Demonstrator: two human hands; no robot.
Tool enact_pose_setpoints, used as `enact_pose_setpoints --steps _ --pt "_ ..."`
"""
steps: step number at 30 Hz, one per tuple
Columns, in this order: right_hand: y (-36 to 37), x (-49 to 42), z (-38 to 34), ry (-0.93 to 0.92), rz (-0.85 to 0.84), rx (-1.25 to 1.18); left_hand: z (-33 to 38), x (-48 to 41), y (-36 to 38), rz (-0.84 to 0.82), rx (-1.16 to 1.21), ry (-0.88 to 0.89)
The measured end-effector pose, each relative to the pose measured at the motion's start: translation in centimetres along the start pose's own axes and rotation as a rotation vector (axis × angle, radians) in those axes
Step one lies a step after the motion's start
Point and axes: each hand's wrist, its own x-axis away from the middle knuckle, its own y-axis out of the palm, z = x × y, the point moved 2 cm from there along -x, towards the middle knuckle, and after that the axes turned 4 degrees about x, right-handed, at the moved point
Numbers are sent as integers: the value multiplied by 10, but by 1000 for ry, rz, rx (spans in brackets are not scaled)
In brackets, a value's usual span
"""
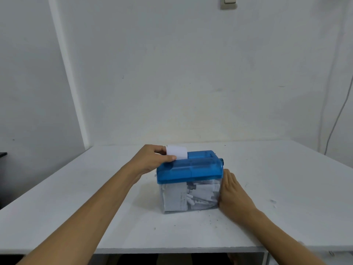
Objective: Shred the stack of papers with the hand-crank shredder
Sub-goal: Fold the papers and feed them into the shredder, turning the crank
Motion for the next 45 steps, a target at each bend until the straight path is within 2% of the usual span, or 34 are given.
enact_pose_setpoints --steps 4,8,12,16,18,20,25,31,34,37,40,45 --pt "-9 4 -5 9 -66 49 -3 6 8 18 73 -31" --pt "-21 11 -9 122 -122 52 -6 14 26 42 103 51" --pt "-46 16 -16 171 -205 215 -11 16 34 77 86 118" --pt "-108 -6 -25 132 -476 272 -9 14 32 39 71 137" --pt "-138 -26 -27 138 -627 163 -7 14 32 15 55 142" --pt "-160 -49 -24 147 -698 42 -7 13 31 5 53 138" --pt "-169 -102 2 155 -522 -284 -8 12 30 -48 82 155" --pt "-87 -97 36 234 -278 -891 -12 8 31 -62 103 196" --pt "-39 -68 35 350 -133 -843 -13 9 31 -51 114 191" --pt "-16 -36 26 385 -89 -730 -11 12 31 -37 107 187" --pt "-28 -9 14 388 -115 -629 -8 15 30 -23 97 187" --pt "-88 24 5 247 -229 -679 -8 17 29 -25 73 173"
